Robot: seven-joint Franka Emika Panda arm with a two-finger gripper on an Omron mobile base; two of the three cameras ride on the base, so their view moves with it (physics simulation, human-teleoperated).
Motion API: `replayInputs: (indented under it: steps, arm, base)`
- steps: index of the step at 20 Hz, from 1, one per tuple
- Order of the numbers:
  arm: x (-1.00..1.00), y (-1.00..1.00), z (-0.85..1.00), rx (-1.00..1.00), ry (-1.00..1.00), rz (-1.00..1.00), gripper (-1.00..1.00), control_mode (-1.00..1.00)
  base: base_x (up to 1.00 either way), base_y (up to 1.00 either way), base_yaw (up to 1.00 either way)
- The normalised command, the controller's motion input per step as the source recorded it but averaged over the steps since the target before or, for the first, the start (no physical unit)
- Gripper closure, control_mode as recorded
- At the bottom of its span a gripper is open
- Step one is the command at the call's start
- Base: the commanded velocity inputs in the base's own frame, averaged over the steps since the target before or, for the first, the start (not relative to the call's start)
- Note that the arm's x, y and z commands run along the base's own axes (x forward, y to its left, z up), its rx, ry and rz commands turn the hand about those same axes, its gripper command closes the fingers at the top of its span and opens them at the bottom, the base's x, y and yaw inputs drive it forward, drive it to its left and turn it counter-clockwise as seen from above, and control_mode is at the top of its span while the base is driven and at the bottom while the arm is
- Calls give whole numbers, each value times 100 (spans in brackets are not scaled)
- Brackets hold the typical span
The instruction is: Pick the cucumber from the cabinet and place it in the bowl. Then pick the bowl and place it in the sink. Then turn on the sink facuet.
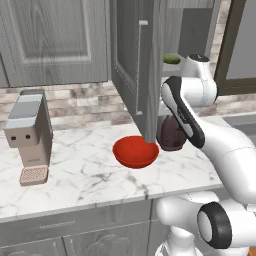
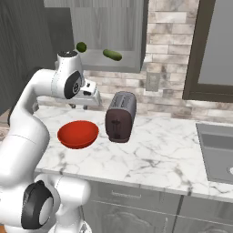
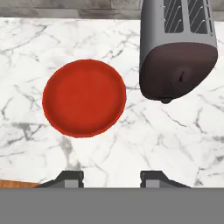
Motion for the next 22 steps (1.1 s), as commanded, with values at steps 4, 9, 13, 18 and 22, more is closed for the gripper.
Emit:
replayInputs:
  steps: [4,9,13,18,22]
  arm:
    - [-4,0,2,0,-6,-1,-100,-100]
    - [-11,0,48,-1,-26,0,-100,-100]
    - [-3,-5,69,-1,-28,0,-100,-100]
    - [0,-13,83,0,-27,0,-100,-100]
    - [0,-25,79,0,-23,-1,-100,-100]
  base:
    - [0,0,0]
    - [0,0,0]
    - [0,0,0]
    - [0,0,0]
    - [0,0,0]
